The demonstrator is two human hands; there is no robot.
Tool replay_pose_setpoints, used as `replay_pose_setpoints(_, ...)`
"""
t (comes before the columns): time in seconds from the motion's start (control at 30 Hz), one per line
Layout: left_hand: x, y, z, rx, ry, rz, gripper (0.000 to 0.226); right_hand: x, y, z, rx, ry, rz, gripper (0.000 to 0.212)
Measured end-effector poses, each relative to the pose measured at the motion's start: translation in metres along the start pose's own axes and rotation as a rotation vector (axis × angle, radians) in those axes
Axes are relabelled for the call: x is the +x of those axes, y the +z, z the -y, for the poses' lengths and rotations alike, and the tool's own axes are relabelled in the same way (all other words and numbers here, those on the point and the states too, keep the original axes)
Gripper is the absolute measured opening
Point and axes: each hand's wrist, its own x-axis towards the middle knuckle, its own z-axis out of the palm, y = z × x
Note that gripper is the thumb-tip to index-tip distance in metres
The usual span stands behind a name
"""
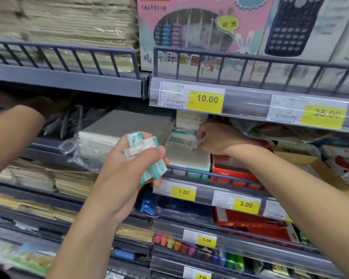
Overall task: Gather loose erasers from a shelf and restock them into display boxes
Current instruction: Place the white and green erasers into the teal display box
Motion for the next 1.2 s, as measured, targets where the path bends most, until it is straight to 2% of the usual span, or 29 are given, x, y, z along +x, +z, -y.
replay_pose_setpoints(0.33,0.001,-0.001,0.001,-0.001,-0.016,0.001,0.024,0.007,0.006,0.001,-0.028,0.045,-0.014,0.018)
replay_pose_setpoints(0.47,0.0,-0.003,0.001,0.0,-0.016,0.014,0.024,0.012,0.007,0.0,-0.075,0.027,-0.044,0.01)
replay_pose_setpoints(0.7,-0.003,-0.001,0.002,0.023,-0.016,0.019,0.033,0.016,0.006,0.0,-0.105,-0.022,-0.021,0.017)
replay_pose_setpoints(0.87,-0.005,0.001,0.003,0.023,-0.008,0.015,0.029,-0.005,-0.009,-0.003,0.093,-0.098,0.013,0.018)
replay_pose_setpoints(0.97,-0.005,0.002,0.004,0.016,0.004,0.012,0.028,-0.04,-0.014,0.007,0.49,-0.192,-0.023,0.012)
replay_pose_setpoints(1.1,-0.006,0.008,0.006,0.0,0.024,-0.008,0.045,-0.089,-0.016,0.028,0.965,-0.398,0.014,0.021)
replay_pose_setpoints(1.2,-0.007,0.012,0.007,-0.01,0.033,-0.016,0.056,-0.104,-0.008,0.042,0.916,-0.429,-0.083,0.029)
